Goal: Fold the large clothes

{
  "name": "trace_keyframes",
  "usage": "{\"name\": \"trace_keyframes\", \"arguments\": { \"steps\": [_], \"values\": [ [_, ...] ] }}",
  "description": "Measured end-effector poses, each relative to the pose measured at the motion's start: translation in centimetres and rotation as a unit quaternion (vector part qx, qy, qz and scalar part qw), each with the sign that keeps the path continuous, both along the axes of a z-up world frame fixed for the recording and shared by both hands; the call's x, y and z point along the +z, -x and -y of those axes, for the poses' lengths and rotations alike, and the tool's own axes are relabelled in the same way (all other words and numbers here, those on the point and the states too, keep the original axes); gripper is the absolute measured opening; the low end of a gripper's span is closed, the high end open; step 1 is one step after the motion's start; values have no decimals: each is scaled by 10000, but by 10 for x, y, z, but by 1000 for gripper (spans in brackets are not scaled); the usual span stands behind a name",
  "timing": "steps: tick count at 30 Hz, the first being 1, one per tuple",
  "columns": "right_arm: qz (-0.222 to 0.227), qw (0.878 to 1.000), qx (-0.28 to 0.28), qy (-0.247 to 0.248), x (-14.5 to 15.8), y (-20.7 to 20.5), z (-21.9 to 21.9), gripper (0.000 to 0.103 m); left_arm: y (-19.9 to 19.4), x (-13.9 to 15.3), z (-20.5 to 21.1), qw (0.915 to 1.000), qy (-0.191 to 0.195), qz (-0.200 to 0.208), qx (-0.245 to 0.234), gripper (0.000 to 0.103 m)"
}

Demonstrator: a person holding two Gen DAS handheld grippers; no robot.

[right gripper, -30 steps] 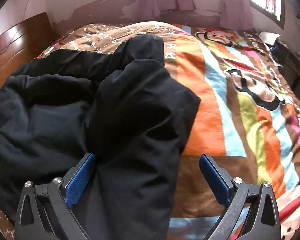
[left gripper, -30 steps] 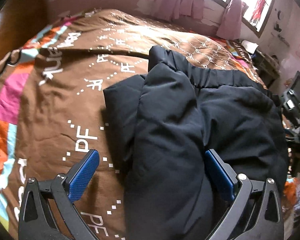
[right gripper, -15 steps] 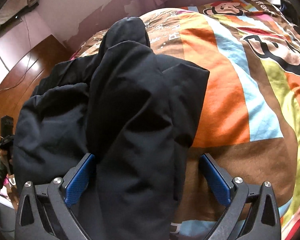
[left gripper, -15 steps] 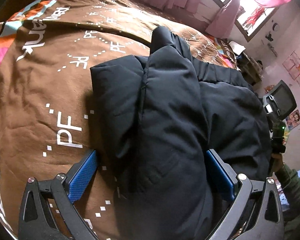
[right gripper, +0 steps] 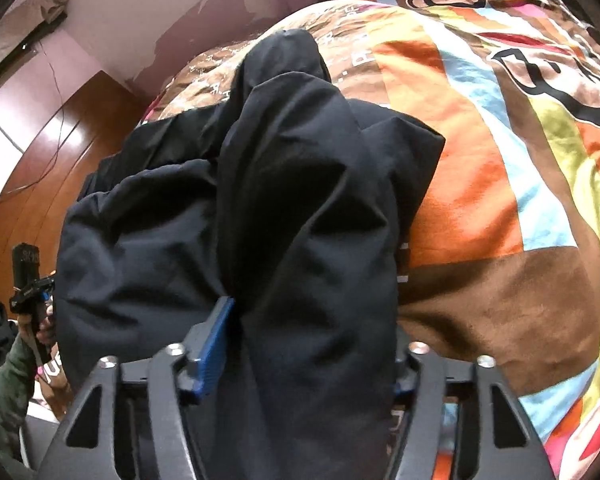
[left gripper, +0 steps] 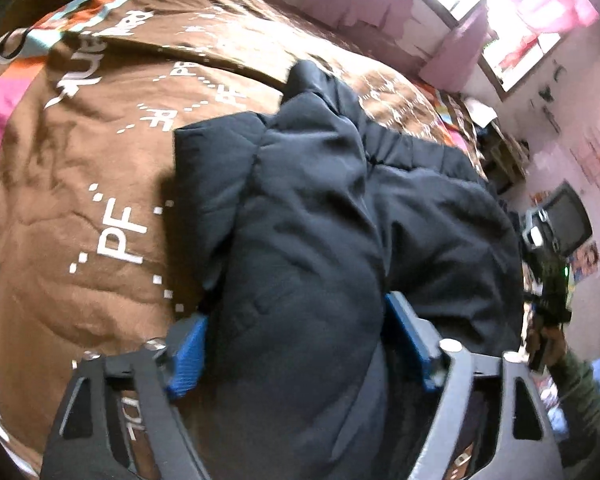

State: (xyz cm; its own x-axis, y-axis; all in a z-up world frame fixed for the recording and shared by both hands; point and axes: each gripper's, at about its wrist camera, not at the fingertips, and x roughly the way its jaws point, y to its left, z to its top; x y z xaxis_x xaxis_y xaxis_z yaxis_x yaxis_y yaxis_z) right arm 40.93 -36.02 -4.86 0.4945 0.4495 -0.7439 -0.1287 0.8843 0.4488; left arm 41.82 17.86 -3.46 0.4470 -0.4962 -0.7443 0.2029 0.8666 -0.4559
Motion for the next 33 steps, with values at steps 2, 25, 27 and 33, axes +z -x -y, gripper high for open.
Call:
{"name": "trace_keyframes", "arguments": {
  "steps": [2, 25, 27, 33],
  "values": [
    [18, 10000, -68, 3, 5, 6, -3, 35, 1, 4, -2, 9998, 90, -91, 163, 53],
    [1302, 9893, 608, -235, 142, 5, -140, 12, 79, 144, -12, 9885, -520, 1259, 654, 13],
    [1315, 9884, 693, -320, 141, -9, -159, 12, 78, 148, -24, 9864, -511, 1292, 876, 13],
    [1140, 9913, 660, 7, 112, -42, -199, 12, 65, 104, -65, 9827, -540, 807, 1577, 13]
  ]
}}
